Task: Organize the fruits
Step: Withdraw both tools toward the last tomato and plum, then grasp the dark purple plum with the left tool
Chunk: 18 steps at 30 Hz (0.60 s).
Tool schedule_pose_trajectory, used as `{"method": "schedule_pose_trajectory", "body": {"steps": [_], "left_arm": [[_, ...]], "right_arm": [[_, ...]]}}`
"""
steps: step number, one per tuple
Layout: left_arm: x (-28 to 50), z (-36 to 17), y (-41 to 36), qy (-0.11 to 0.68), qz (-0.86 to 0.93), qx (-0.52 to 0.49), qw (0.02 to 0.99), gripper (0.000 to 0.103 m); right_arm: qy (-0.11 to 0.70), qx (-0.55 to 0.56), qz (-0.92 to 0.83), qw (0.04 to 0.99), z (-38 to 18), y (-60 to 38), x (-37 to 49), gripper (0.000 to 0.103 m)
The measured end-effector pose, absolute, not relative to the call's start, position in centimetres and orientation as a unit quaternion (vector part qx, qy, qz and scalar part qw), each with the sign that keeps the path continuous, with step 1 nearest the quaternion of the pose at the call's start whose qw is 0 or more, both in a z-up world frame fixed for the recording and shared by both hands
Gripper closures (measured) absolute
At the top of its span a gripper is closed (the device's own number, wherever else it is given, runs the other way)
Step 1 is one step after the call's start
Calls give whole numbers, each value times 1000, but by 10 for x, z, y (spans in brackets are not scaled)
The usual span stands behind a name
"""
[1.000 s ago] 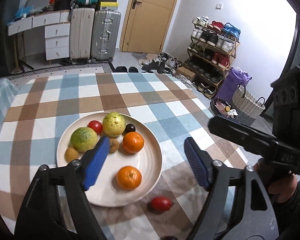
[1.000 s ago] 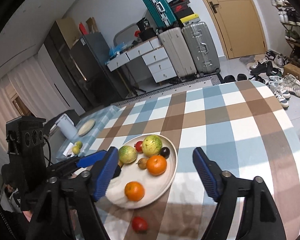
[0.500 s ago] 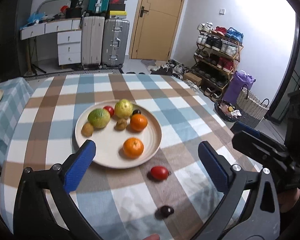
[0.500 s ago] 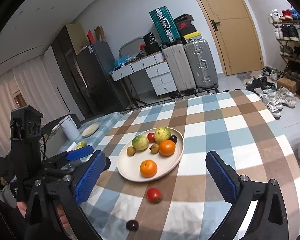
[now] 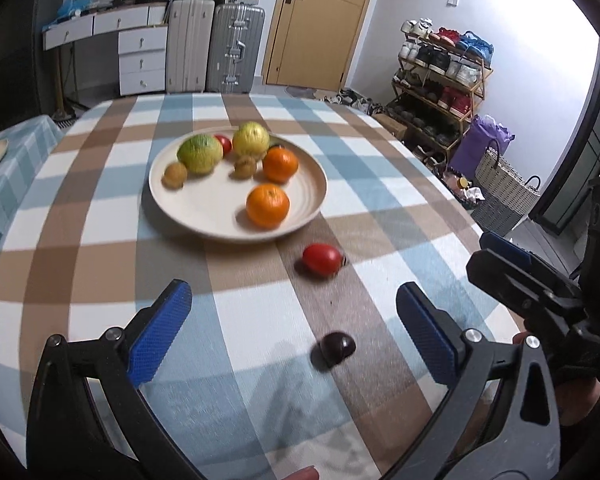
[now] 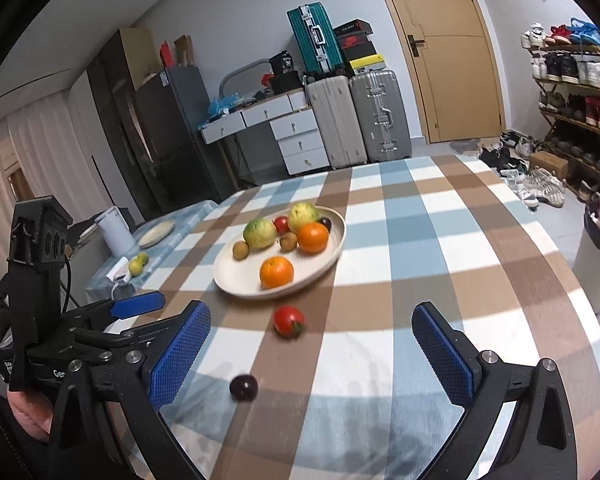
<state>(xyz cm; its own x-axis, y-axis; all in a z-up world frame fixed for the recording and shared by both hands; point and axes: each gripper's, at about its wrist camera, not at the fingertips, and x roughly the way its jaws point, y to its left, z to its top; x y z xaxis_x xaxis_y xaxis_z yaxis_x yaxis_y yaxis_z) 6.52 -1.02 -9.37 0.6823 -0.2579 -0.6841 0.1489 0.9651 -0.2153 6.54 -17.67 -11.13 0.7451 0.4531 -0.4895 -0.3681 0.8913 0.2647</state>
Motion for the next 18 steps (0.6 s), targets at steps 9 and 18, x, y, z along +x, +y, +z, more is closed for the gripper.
{"method": "schedule_pose_trajectory", "body": {"steps": [9,18], "left_arm": [[63,-115,-24,404,-125,-58,904,1],[63,-129,-31,414,-144,-51,897,8]], "right_arm": [[296,70,206,930,-130,-179,54,0],[306,72,192,930,-141,-187,54,0]]}}
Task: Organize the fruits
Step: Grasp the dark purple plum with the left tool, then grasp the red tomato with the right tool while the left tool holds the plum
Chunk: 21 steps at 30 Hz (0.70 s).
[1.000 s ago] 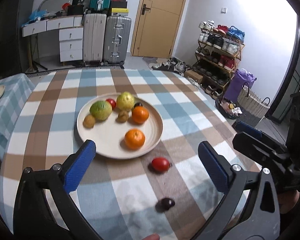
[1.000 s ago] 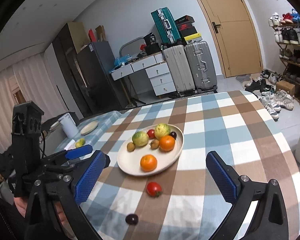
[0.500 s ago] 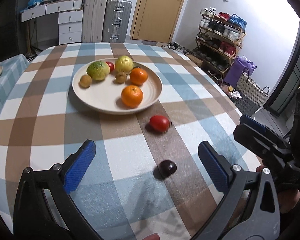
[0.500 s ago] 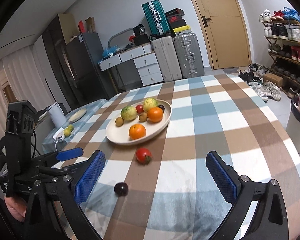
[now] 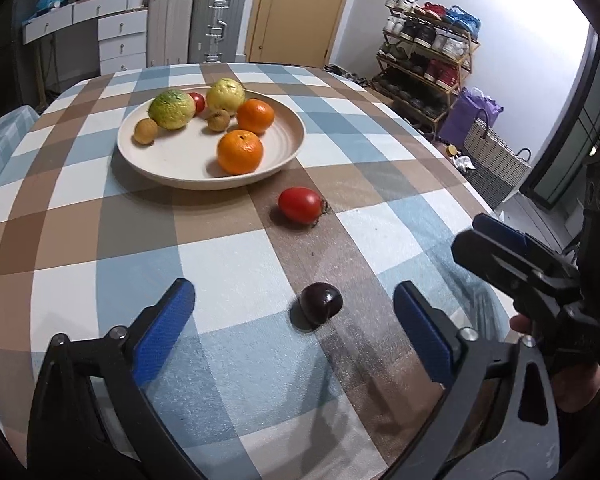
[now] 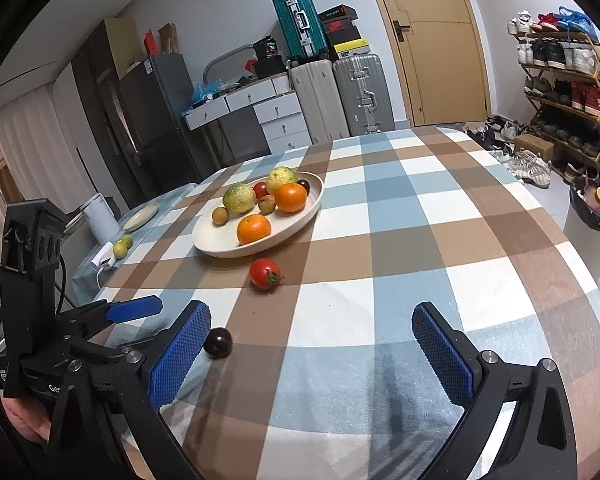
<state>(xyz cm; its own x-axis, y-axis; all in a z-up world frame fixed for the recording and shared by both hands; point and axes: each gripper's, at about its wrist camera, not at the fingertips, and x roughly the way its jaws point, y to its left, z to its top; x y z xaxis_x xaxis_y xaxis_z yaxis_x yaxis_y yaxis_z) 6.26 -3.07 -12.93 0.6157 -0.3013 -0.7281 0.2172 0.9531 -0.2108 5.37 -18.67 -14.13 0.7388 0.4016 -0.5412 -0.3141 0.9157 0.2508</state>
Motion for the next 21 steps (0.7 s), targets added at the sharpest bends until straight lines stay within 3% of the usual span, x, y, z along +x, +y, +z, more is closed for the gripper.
{"method": "schedule_pose_trajectory", "body": {"steps": [13,17,21], "left_arm": [[73,-145,-42,449,-175,-43,875,70],[74,-146,-44,449,-189,-47,872,80],[73,-146,-43,447,-202,-54,870,81]], "right_arm": [[316,90,183,927,-147,-198,57,0],[321,91,182,925,-149,-198,61,0],[325,87,181,924,-150,-196,61,0]]}}
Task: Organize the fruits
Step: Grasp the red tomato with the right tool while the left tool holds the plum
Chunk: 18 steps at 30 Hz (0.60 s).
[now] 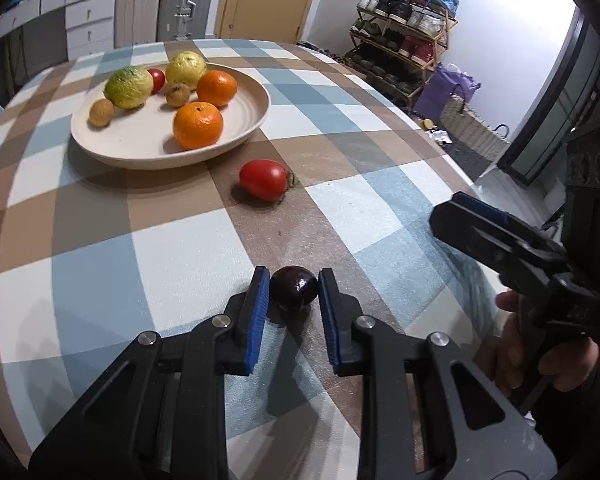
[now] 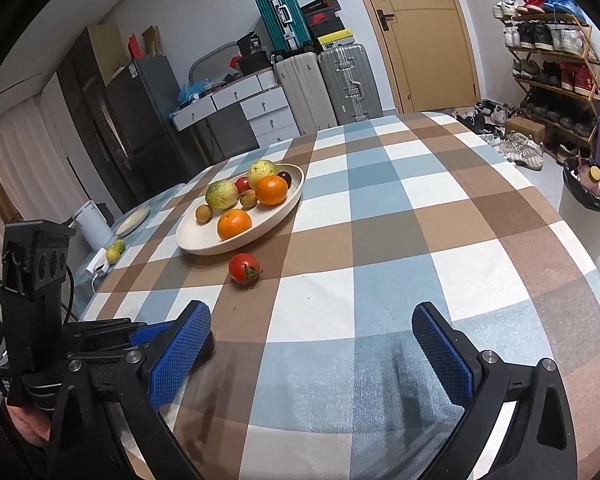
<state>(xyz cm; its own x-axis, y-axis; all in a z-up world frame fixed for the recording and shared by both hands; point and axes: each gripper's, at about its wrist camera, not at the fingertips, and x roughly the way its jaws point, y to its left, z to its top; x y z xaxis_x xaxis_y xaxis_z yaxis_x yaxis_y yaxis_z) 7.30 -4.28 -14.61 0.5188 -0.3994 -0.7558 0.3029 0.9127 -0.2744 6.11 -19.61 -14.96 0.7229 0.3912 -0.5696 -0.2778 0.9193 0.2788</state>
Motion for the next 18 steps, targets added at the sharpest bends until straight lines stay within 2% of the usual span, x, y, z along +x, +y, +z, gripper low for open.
{"method": "schedule_pose_trajectory", "body": {"steps": [8,18], "left_arm": [[67,-136,-25,430,-209,-71,875,81],[61,-115,33,402,-175,-83,895,81]], "right_arm": [[353,99,203,908,-155,-194,71,0],[388,89,244,884,-158,-163,96,0]]}}
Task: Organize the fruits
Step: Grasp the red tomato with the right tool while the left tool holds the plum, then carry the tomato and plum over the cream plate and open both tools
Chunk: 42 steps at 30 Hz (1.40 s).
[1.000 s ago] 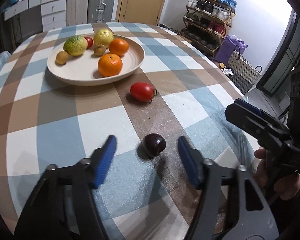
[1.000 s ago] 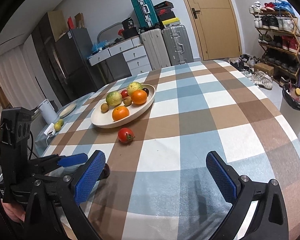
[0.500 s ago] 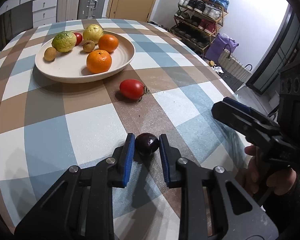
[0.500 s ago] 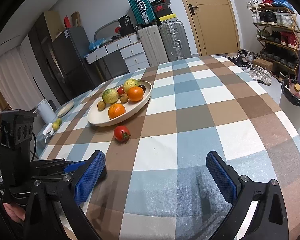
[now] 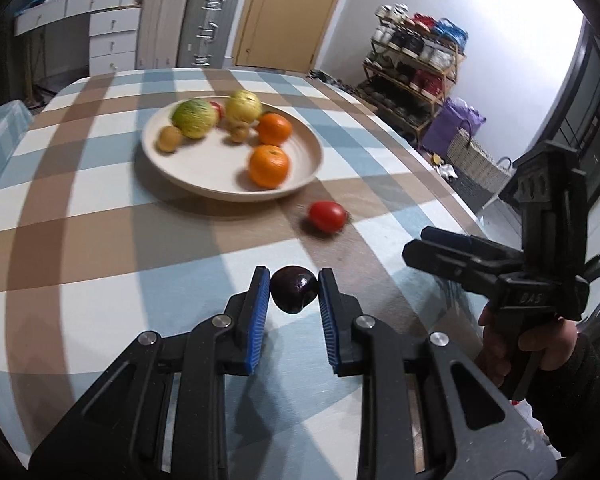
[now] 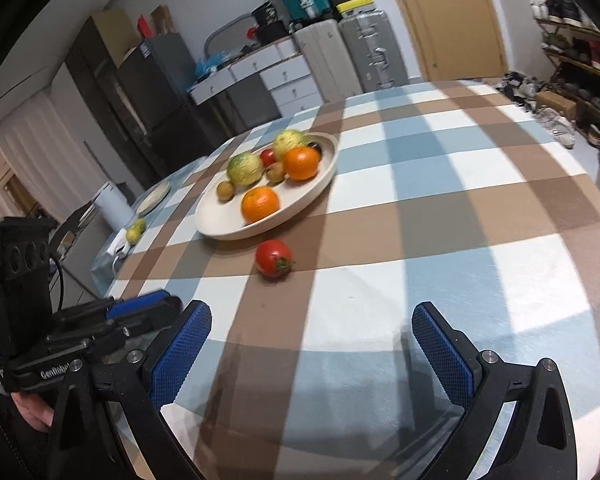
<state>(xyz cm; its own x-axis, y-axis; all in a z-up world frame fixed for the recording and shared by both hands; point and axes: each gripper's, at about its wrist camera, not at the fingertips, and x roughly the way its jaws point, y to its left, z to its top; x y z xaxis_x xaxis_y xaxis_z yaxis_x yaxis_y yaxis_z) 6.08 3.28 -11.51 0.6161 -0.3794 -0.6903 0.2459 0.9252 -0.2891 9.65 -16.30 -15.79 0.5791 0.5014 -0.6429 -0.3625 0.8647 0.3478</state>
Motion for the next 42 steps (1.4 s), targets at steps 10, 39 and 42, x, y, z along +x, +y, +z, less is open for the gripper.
{"method": "schedule_pose_trajectory", "body": {"steps": [10,39,42], "left_arm": [[54,-116,80,397,-146,-111,899,81],[75,-107,97,380,-125,-137,906,81],[89,-101,91,374,-123,-132,910,81]], "right_arm": [[392,29,246,886,-156,-118,122,4],[396,44,238,886,-154,-116,136,75],[376,59,242,893,-142,-126,136,75]]}}
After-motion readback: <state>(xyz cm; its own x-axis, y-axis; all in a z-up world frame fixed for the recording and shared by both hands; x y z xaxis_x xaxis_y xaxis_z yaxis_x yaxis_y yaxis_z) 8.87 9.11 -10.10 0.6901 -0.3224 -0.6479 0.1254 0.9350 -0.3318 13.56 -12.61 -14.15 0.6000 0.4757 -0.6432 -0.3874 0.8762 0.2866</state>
